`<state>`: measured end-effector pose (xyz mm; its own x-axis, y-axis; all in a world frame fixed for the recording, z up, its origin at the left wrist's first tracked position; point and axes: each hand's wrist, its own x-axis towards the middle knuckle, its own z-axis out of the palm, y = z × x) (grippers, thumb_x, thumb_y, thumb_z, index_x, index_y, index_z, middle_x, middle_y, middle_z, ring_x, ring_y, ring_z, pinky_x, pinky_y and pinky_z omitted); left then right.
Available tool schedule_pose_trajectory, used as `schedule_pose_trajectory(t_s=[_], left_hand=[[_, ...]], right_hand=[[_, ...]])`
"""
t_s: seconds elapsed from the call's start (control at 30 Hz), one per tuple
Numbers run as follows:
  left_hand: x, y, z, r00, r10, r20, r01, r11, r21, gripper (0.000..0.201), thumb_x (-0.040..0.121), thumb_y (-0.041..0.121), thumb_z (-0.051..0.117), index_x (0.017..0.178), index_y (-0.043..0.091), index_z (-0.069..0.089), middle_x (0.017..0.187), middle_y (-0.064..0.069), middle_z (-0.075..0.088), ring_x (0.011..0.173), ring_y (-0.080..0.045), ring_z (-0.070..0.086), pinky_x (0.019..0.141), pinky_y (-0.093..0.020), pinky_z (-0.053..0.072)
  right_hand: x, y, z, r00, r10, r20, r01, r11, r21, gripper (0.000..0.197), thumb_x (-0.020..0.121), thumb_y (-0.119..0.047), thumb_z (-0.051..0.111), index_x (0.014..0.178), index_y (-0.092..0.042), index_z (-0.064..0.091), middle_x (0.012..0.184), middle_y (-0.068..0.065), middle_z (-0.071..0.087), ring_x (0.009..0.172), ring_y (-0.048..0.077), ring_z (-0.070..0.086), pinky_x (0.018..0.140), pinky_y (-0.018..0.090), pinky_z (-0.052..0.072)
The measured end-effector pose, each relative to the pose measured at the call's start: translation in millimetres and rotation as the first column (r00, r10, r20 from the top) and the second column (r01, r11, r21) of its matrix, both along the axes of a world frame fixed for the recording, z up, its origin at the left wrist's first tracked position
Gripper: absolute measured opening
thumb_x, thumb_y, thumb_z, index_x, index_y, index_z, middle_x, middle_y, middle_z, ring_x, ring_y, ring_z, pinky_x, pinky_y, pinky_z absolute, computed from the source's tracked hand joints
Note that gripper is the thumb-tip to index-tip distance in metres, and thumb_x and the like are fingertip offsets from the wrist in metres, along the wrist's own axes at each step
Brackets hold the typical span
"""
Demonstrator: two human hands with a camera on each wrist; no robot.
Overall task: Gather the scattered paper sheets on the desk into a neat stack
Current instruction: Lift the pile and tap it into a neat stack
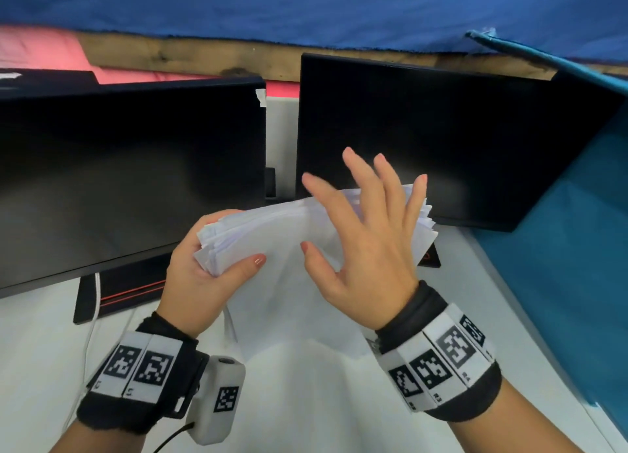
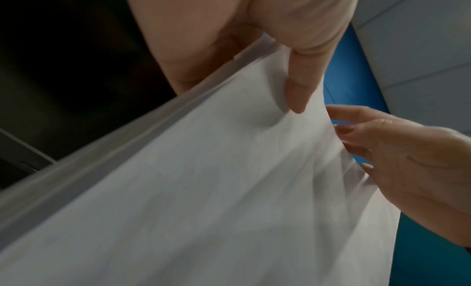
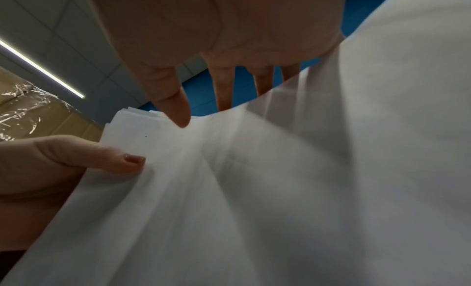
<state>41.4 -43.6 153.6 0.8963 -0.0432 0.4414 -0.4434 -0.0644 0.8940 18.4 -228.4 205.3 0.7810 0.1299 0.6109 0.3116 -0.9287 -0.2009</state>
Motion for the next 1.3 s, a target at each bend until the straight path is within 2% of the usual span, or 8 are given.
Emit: schedule_pose_trajectory(t_s=[0.23,0.33,0.43,0.63,0.8,0.97,1.13,1.3], left_hand=[[2,3,-3,0.997,0.012,-0.082,-0.015,0.999,-0.038,0.023,0.066,0.032,0.071,0.083,0.048,0.071,0.088,0.023,0.073,0.085,-0.001,0.069,0.069,-0.013,0.053],[1,8,-1,0.993,-0.023,-0.118,0.009,0.993,-0.118,0.039,0.053,0.050,0.080,0.089,0.036,0.073,0.094,0.013,0.074,0.089,-0.008,0.070,0.073,-0.020,0.056],[3,1,-3,0.994,-0.028,-0.107,0.020,0.997,-0.072,0.062,0.050,0.043,0.081,0.107,0.026,0.064,0.105,0.005,0.070,0.098,-0.011,0.067,0.078,-0.023,0.055],[0,-6,10,0.995,0.075,-0.061,-0.082,0.988,-0.129,0.064,0.053,0.036,0.077,0.113,0.024,0.060,0.106,0.004,0.069,0.100,-0.011,0.066,0.075,-0.022,0.055],[-11,-2,20,0.996,0.085,0.005,-0.085,0.994,-0.071,0.090,0.050,0.052,0.080,0.128,0.038,0.037,0.110,0.002,0.063,0.100,-0.011,0.064,0.075,-0.020,0.055],[-16,-15,27,0.980,0.199,-0.012,-0.197,0.956,-0.217,0.089,0.060,0.074,0.061,0.130,0.028,0.032,0.105,0.000,0.064,0.094,-0.016,0.064,0.076,-0.027,0.055],[-14,-17,31,0.934,0.312,-0.174,-0.353,0.883,-0.309,0.055,0.082,0.043,0.055,0.131,0.023,0.039,0.083,0.017,0.070,0.093,-0.013,0.062,0.095,-0.048,0.047],[-14,-20,37,0.918,0.348,-0.191,-0.390,0.880,-0.271,0.051,0.079,0.048,0.048,0.124,0.027,0.044,0.080,0.021,0.056,0.084,-0.002,0.053,0.085,-0.031,0.047]], right_hand=[[1,-40,-4,0.994,-0.022,0.105,-0.007,0.962,0.272,0.084,0.063,-0.041,0.073,0.137,-0.028,0.035,0.147,0.009,0.030,0.139,0.026,0.025,0.116,0.048,0.010],[1,-63,-25,0.966,0.241,-0.097,-0.088,0.655,0.751,0.104,0.056,-0.020,0.084,0.139,-0.032,0.022,0.139,-0.007,0.038,0.128,0.001,0.040,0.108,0.019,0.034],[1,-58,-53,0.866,0.441,-0.235,0.050,0.392,0.918,0.066,0.062,0.007,0.078,0.112,-0.027,0.054,0.108,-0.006,0.064,0.095,0.000,0.065,0.090,0.031,0.053],[-1,-55,-53,0.929,0.363,-0.079,-0.036,0.300,0.953,0.038,0.068,0.004,0.075,0.098,-0.016,0.064,0.091,-0.006,0.074,0.088,0.008,0.069,0.075,0.022,0.055],[-15,-54,-43,0.950,0.312,0.023,-0.128,0.322,0.938,0.072,0.051,-0.036,0.079,0.116,-0.026,0.048,0.112,-0.005,0.058,0.099,0.001,0.061,0.077,0.014,0.050],[-9,-35,-22,0.975,0.119,0.185,-0.218,0.399,0.891,0.042,0.078,-0.034,0.057,0.112,-0.009,0.054,0.096,-0.012,0.055,0.083,-0.016,0.052,0.077,0.002,0.039],[7,-39,-17,0.996,0.022,0.085,-0.087,0.245,0.966,0.013,0.080,-0.029,0.056,0.072,-0.018,0.059,0.067,-0.013,0.055,0.069,0.002,0.051,0.071,0.015,0.040],[5,-34,-17,0.996,0.035,0.078,-0.085,0.289,0.954,0.023,0.079,-0.040,0.054,0.072,-0.019,0.060,0.071,-0.011,0.057,0.072,0.008,0.053,0.072,0.019,0.042]])
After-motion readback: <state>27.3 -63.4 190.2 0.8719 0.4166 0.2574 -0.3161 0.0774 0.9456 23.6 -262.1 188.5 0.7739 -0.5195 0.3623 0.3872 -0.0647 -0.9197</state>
